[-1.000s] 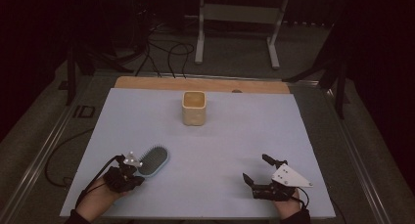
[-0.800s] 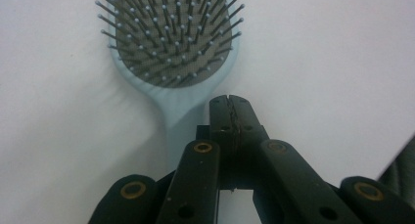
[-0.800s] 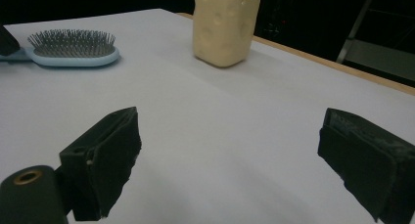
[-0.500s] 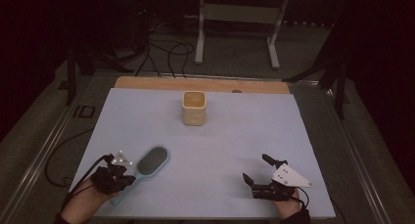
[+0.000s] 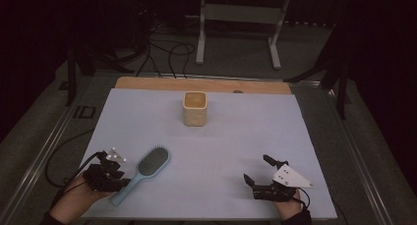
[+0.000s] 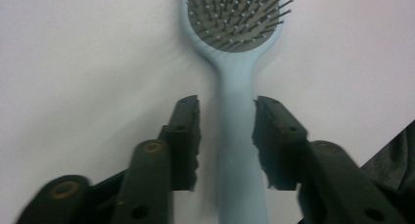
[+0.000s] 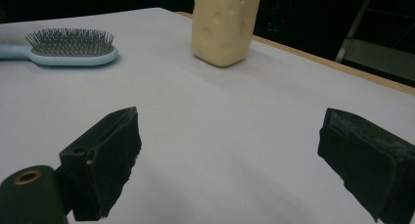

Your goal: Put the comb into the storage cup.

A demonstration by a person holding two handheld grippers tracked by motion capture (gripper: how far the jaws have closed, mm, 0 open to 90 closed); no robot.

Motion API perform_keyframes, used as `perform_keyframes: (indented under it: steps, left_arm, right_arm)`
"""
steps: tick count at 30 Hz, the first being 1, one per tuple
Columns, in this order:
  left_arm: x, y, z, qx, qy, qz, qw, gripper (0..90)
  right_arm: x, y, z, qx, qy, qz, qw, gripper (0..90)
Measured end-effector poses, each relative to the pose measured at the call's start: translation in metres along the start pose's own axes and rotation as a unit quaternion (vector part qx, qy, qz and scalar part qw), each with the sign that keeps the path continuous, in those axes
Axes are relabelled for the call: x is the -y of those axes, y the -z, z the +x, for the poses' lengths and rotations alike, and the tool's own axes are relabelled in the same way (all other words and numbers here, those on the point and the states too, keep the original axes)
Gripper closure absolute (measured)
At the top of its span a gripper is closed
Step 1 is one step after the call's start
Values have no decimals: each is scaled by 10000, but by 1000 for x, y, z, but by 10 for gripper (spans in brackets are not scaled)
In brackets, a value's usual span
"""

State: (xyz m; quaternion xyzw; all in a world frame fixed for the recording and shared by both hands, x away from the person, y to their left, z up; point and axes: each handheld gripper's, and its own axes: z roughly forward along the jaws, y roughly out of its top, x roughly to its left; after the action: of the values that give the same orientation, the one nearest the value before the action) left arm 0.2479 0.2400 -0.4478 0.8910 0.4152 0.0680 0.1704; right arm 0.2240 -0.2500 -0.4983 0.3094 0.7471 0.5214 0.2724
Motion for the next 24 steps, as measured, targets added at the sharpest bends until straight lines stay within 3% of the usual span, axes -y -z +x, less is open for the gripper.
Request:
perform_keyframes:
  steps: [4, 6, 11, 15, 19, 24]
  left_arm:
    - [-5, -4, 1, -5, 67, 74, 9999, 467]
    - [-9, -12, -1, -121, 47, 255, 9996, 345]
    - [-14, -19, -2, -109, 138, 288, 9994, 134]
    - [-18, -25, -1, -32, 319, 286, 9991, 33]
    - [-21, -33, -5, 16, 244, 465, 9986, 11]
    - [-24, -42, -8, -83, 188, 594, 9980, 28]
  right_arm:
    - [0, 0, 0, -4, 21, 1, 10000, 83]
    - [0, 0, 0, -8, 20, 3, 10000, 83]
    - [1, -1, 0, -11, 17, 23, 10000, 83]
    - [0, 0, 1, -10, 37, 14, 10000, 83]
    - [0, 0, 0, -11, 27, 8, 10000, 83]
    - [0, 0, 1, -12, 33, -3, 10000, 84]
